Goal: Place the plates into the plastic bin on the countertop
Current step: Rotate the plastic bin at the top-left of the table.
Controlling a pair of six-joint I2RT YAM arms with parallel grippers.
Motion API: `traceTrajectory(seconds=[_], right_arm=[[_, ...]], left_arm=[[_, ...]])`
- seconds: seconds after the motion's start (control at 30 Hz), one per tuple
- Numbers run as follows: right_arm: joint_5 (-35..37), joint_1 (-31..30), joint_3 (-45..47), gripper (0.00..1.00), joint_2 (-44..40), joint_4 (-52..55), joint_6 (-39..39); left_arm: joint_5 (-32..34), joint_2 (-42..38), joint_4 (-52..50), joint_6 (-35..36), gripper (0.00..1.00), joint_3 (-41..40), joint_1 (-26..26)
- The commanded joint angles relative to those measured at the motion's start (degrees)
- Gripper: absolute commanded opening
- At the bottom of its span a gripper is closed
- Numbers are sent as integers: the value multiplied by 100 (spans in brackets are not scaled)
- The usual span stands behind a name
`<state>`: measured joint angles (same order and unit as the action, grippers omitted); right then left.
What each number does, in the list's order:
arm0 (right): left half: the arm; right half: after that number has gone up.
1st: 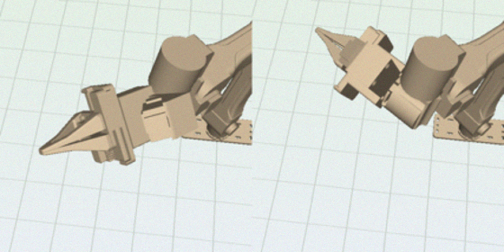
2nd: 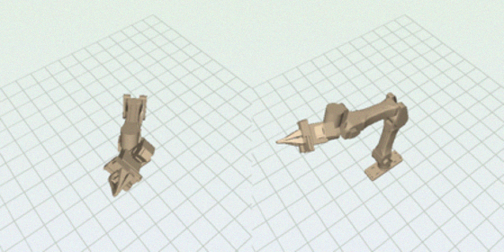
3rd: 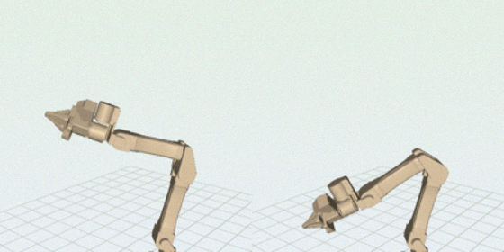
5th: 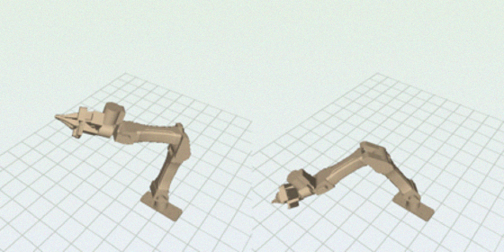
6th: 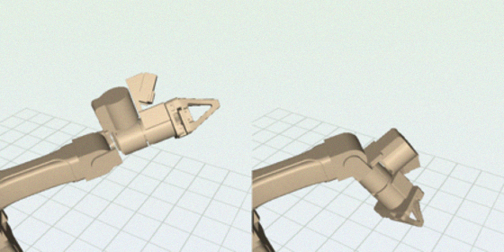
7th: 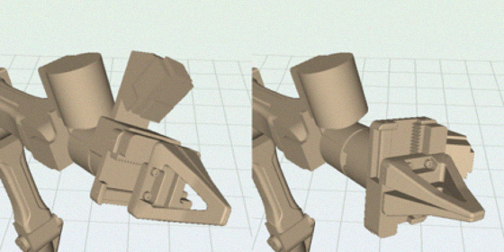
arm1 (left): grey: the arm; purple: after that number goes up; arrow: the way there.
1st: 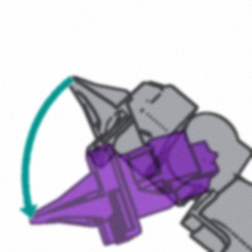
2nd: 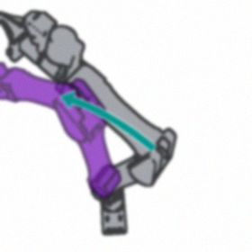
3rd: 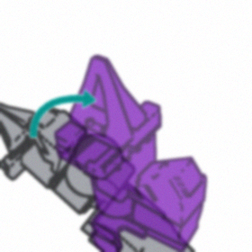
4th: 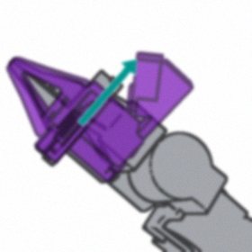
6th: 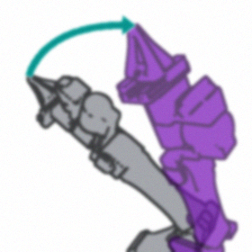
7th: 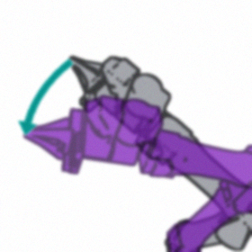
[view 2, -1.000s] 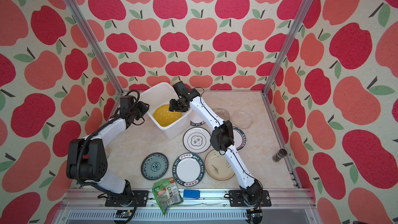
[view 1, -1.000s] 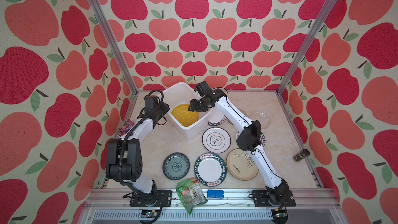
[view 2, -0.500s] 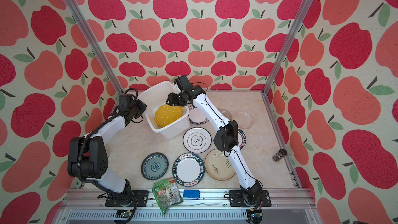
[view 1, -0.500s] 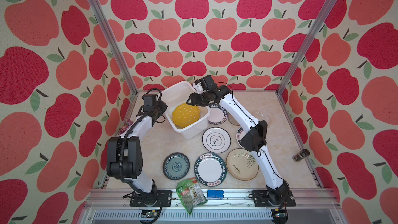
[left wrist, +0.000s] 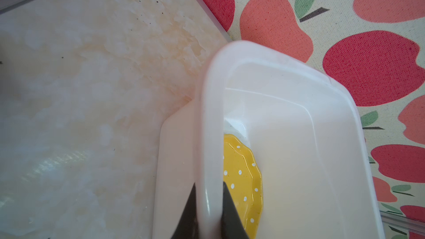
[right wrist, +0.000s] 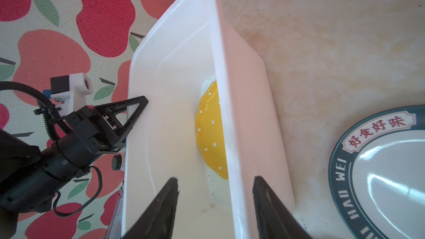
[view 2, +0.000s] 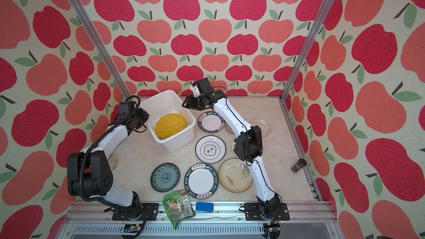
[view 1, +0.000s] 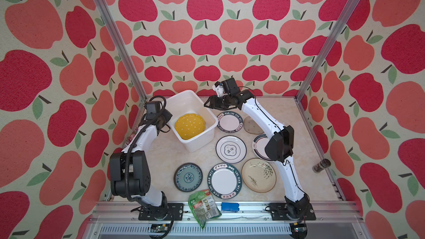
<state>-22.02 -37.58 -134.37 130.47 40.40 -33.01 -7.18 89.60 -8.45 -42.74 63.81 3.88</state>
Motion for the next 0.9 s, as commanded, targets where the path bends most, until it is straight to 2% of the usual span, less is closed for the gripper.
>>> traceTrajectory(seconds=[0.0, 0.13, 0.23, 0.4, 0.57, 0.8, 0.87], right_arm=[[-90, 288, 663, 56, -728, -375, 52], [-203, 596, 2011, 55, -1583, -763, 115], [-282, 779, 2979, 55, -2191, -966, 218], [-342, 976, 4198, 55, -2901, -942, 418], [-91, 982, 5088, 56, -3494, -764, 609], [-177, 995, 6209, 51, -3981, -706, 553], [-133, 997, 6441, 51, -4019, -666, 553]], left_arm=[[-170, 8, 78, -120, 9, 237, 34], [-216, 142, 139, -160, 24, 320, 34], [-258, 248, 192, -220, 31, 440, 25], [-238, 489, 165, -218, 35, 715, -31], [-257, 871, 144, -236, 35, 1051, -45], [-274, 1362, 190, -331, 36, 1495, -64], [-330, 1447, 93, -295, 41, 1670, -72]])
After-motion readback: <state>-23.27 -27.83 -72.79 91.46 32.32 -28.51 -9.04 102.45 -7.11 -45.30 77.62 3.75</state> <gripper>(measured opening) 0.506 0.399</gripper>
